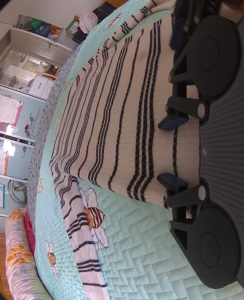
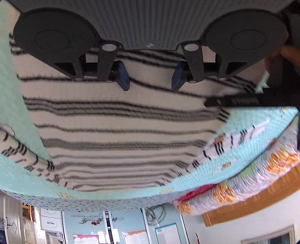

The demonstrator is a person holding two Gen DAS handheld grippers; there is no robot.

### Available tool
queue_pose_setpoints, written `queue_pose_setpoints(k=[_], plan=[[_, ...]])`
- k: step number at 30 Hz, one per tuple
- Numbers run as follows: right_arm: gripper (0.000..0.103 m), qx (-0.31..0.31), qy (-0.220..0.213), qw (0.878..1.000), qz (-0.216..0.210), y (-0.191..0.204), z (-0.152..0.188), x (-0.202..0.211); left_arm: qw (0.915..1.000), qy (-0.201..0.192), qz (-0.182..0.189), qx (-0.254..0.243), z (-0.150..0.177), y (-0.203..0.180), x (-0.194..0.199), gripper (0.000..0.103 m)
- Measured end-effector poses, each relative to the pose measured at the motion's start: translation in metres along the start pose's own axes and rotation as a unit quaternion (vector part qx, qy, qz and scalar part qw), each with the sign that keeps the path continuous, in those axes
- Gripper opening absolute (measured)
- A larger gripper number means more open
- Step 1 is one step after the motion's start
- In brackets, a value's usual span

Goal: Fold clothes

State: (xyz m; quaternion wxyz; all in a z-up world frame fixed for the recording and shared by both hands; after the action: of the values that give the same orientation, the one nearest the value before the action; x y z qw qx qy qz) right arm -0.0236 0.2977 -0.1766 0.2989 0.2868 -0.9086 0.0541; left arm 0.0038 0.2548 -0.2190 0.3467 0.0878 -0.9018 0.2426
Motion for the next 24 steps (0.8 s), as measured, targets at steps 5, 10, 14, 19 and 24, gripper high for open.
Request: queue_pose_setpoints(k=[5, 10, 14, 19, 24], plan=[[0.051, -0.030, -0.062, 0.997, -0.018, -0.005, -0.046, 0.004, 1.0000, 0.003, -0.001, 0.000, 0.000, -0.001, -0.001, 0.058], [0.064, -0.081, -0.055, 0.995, -0.009, -0.028, -0.039, -0.040, 1.0000, 0.004, -0.002, -0.003, 0.000, -0.003, -0.001, 0.060], [0.064, -0.100, -0.034, 0.994, -0.022, -0.035, -0.014, -0.055, 1.0000, 0.002, -0.002, -0.009, 0.001, -0.004, -0.002, 0.062], [0.064, -0.089, -0.041, 0.995, -0.016, -0.027, -0.019, -0.047, 0.9997, -0.011, 0.017, 0.013, 0.000, 0.000, 0.002, 0.063], [0.059, -0.093, -0.076, 0.991, -0.053, -0.013, -0.053, -0.049, 0.9920, -0.069, 0.066, 0.082, -0.023, 0.024, 0.030, 0.050]])
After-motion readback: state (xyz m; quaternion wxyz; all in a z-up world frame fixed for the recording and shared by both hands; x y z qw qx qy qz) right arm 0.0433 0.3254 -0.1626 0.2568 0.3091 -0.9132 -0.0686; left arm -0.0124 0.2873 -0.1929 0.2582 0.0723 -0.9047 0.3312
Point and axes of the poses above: each gripper's, at about its wrist camera, not at the fingertips, and x roughly against the way its jaws point, y to its left, z to its underside, the point moved 7 cm from there along -x, roughly the way its jaws point, and after that the axes turned 14 degrees about x, right-handed, at the moved point
